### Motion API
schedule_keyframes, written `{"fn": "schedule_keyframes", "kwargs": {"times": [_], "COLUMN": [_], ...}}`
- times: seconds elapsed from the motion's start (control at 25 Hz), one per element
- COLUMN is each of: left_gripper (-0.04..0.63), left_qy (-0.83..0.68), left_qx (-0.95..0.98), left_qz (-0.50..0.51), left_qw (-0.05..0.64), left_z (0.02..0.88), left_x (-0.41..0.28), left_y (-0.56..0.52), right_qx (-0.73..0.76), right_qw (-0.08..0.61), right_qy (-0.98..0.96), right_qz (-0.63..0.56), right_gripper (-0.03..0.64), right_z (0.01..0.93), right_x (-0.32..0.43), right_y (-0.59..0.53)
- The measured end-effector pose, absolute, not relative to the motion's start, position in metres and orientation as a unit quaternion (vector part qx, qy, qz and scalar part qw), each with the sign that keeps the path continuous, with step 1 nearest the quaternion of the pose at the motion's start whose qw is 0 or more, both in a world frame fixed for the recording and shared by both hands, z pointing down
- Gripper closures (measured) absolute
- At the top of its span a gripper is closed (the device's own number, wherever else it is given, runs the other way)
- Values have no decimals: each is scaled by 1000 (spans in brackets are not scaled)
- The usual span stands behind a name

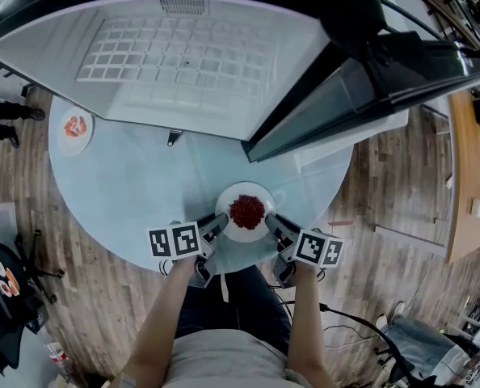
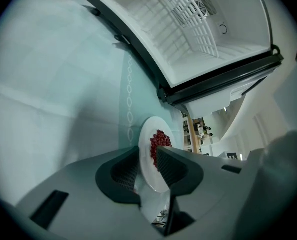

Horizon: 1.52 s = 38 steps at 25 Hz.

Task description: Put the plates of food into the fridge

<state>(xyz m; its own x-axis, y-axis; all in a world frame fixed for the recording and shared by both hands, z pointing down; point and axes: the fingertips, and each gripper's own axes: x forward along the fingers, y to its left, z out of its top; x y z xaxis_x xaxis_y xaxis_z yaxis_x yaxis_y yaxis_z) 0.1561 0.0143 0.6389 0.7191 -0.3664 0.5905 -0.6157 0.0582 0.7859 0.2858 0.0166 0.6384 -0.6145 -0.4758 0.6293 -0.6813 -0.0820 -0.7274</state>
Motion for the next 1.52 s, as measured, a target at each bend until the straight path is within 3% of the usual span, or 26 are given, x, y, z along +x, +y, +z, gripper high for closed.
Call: {"fn": "schedule_keyframes", "kwargs": {"times": [0.08,0.2,0.4,1.08,1.52], "left_gripper": [485,541,563,577,578], "left_qy": [-363,-367,-356,-420,-453], "left_qx": [675,672,674,624,585], "left_qz": [91,71,-2,-216,-322], "left_qw": [636,639,647,622,591], "left_z": [639,635,610,514,474], "left_x": [154,147,139,78,31], "left_y": [14,12,3,9,17], "right_qx": [427,401,370,235,183], "right_qw": [55,-6,-57,-136,-147], "right_qy": [-670,-673,-683,-742,-754], "right_qz": [605,622,627,613,614], "right_gripper": [571,584,586,589,589], "right_z": [633,620,602,512,475], "right_x": [286,282,275,215,160], "right_y": [14,9,0,-37,-54]}}
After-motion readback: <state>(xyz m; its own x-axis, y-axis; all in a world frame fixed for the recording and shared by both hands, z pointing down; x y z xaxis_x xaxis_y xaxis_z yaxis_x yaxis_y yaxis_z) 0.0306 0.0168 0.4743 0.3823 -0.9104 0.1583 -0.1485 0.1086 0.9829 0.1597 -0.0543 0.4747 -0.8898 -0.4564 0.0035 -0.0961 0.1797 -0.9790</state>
